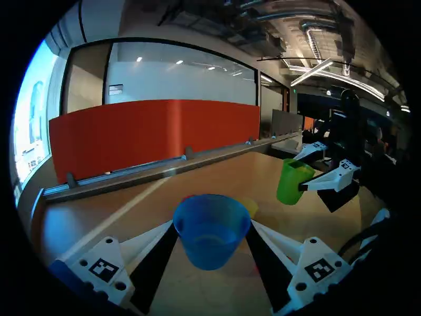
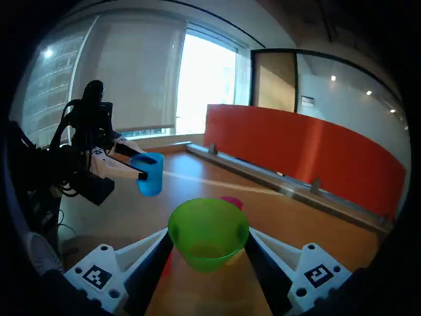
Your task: Pour water
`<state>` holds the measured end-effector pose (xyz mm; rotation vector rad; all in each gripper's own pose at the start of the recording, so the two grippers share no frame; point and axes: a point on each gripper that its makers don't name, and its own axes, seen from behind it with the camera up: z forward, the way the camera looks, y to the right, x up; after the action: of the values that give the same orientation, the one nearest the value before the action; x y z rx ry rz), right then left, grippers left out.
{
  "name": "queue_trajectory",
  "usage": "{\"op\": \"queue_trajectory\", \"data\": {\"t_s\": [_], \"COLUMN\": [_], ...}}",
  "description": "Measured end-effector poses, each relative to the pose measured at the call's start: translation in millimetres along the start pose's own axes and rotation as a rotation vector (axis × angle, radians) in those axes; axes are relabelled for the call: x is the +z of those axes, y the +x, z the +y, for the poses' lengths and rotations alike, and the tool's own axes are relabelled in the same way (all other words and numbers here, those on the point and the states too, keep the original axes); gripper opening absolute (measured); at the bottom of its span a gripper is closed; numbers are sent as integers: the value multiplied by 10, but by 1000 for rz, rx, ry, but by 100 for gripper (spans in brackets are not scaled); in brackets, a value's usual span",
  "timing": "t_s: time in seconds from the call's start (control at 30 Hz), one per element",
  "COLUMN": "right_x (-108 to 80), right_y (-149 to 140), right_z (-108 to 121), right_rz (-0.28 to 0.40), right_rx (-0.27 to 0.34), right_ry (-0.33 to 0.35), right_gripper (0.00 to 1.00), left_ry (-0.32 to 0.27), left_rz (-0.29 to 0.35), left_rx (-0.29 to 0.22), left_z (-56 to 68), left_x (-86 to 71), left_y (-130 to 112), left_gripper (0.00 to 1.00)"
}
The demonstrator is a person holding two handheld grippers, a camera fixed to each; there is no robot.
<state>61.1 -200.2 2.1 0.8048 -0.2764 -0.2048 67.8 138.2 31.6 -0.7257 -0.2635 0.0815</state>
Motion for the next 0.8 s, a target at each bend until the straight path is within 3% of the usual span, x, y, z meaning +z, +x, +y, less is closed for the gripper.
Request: {"op": "queue_trajectory", "data": {"t_s": [0.4, 0.8], "right_x": [-24, -40], "right_y": [444, 744], "right_z": [-126, -111], "right_rz": [115, 215], "right_rx": [-14, 5], "right_ry": [13, 11], "right_gripper": [91, 91], "left_ry": [29, 47], "left_rz": [118, 201], "left_rx": [-7, -14], "left_z": [15, 19], "left_x": [-169, -207], "left_y": [452, 724], "left_gripper": [86, 86]}}
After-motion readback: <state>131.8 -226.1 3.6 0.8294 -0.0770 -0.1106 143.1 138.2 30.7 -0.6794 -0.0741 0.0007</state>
